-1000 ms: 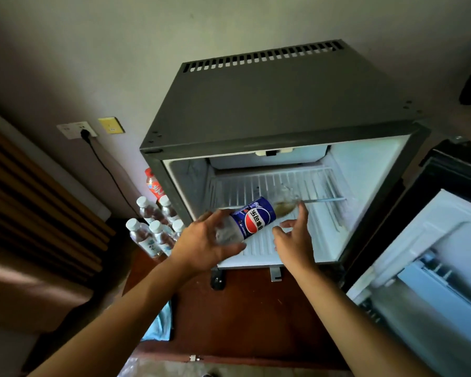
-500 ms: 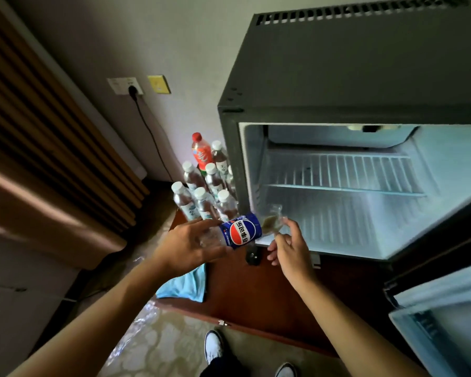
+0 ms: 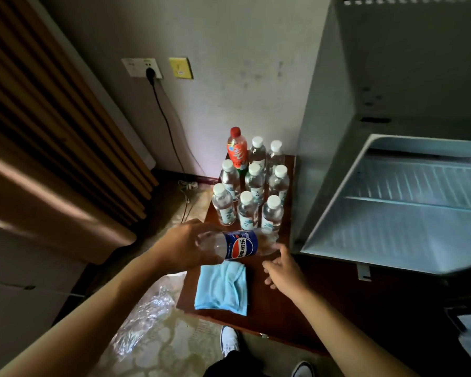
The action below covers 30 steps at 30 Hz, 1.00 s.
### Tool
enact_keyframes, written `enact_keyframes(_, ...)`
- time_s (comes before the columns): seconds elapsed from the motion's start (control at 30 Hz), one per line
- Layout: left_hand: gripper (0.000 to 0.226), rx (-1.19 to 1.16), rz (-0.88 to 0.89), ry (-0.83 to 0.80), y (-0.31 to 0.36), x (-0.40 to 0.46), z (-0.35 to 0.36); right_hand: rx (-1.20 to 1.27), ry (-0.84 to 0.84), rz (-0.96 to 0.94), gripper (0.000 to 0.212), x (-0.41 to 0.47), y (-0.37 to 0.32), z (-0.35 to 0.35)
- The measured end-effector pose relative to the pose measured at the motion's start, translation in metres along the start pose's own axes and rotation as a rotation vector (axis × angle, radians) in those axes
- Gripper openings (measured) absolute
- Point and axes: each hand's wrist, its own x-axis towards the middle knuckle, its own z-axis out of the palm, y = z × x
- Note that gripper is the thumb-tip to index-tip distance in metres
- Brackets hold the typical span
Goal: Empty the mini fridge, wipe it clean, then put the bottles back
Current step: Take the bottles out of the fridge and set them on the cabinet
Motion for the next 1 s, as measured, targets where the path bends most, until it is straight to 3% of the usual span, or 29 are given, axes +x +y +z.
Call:
enact_keyframes(0.17,0.069,0.184,0.036,-0.026,-0.02,0.017,-0.015,-0.14,0.018,-0.081,0.069,0.01,-0.031,0.031)
enact_keyframes(0.3,0.066,0.247,0.15,-0.036,-0.021,0.029,-0.016,-0.122,-0.063,-0.218,0.078,0.009,-0.058,0.057)
enact_keyframes(0.43,0.052,0.248,0.245,0.007,-0.018,0.038,-0.01,-0.137,-0.072,-0.321,0.068,0.012,-0.073,0.078)
enact_keyframes(0.53,0.046,0.18,0.266,0.031,-0.02,0.041,-0.004,-0.117,-0.061,-0.294,0.055,0.011,-0.073,0.082)
enact_keyframes(0.73,0.053,0.099,0.287,0.019,-0.03,0.044,0.002,-0.068,-0.08,-0.207,0.068,0.018,-0.075,0.08)
enact_keyframes(1.0,0.057,0.053,0.314,0.043,-0.039,0.048,-0.003,-0.065,-0.059,-0.187,0.068,0.029,-0.074,0.088)
